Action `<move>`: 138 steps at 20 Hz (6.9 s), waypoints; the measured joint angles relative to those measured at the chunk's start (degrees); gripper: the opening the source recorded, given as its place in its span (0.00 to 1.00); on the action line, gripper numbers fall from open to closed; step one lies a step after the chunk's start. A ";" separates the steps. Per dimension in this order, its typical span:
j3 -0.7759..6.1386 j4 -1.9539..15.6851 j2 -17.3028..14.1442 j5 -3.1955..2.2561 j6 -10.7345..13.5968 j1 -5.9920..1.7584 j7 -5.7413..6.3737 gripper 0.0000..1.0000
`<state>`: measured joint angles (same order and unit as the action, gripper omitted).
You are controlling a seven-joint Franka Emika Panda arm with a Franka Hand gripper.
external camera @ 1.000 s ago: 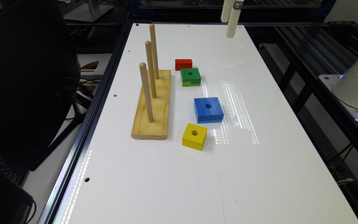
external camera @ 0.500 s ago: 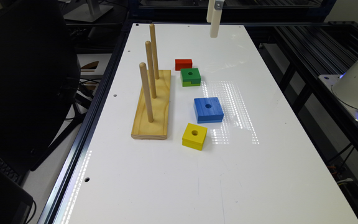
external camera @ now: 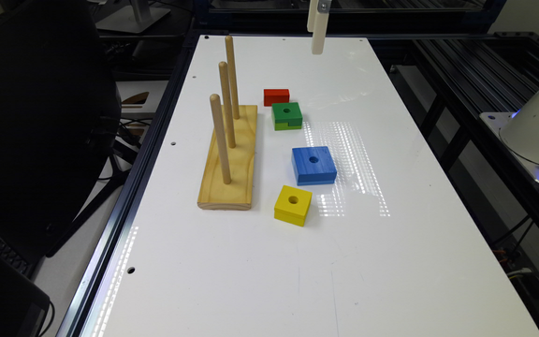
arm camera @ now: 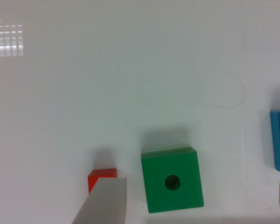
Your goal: Pick up green block.
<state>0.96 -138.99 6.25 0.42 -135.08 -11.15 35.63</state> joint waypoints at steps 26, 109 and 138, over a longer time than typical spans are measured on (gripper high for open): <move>0.90 1.99 -9.65 0.02 -7.91 -0.66 -0.78 1.00; 2.22 6.51 -29.39 0.01 -22.50 -0.62 -0.35 0.00; 2.28 5.96 -15.54 0.05 -8.76 -0.67 -0.28 0.00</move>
<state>3.24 -133.03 -9.30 0.47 -143.84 -11.82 35.35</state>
